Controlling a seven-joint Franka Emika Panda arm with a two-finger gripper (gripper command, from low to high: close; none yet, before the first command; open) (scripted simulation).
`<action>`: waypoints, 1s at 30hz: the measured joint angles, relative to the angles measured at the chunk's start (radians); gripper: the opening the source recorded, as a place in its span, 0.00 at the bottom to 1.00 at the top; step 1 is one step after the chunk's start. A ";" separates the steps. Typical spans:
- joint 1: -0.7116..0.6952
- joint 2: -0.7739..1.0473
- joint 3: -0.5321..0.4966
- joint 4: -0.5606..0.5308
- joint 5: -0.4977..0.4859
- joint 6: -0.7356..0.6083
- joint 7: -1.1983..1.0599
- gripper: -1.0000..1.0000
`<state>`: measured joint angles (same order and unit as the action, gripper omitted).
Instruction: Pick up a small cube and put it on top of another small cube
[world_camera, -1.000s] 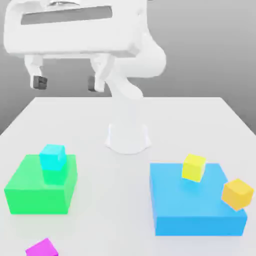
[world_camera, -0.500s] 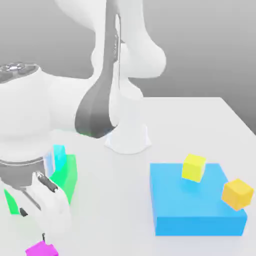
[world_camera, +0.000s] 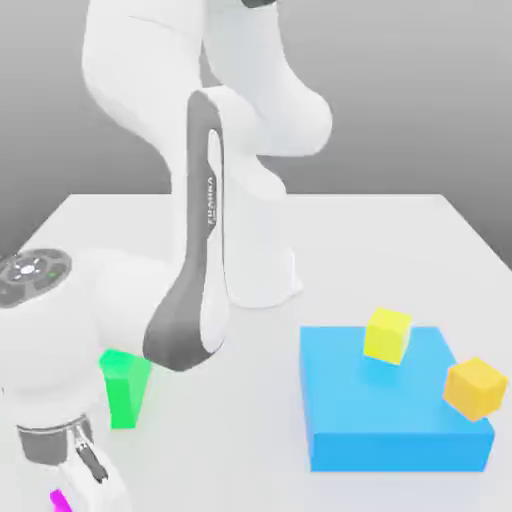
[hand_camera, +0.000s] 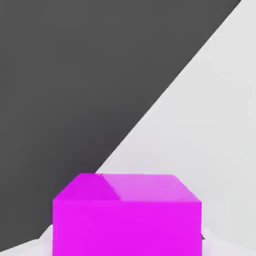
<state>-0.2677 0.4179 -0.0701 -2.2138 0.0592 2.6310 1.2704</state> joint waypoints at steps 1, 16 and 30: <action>-0.001 -0.035 -0.008 -0.017 -0.005 -0.018 0.006 0.00; -0.110 -0.582 -0.115 -0.375 -0.137 -0.203 0.177 0.00; -0.241 -0.835 -0.143 -0.664 -0.191 -0.165 0.266 0.00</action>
<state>-0.5085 -0.4170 -0.2128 -2.8775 -0.1323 2.4657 1.5366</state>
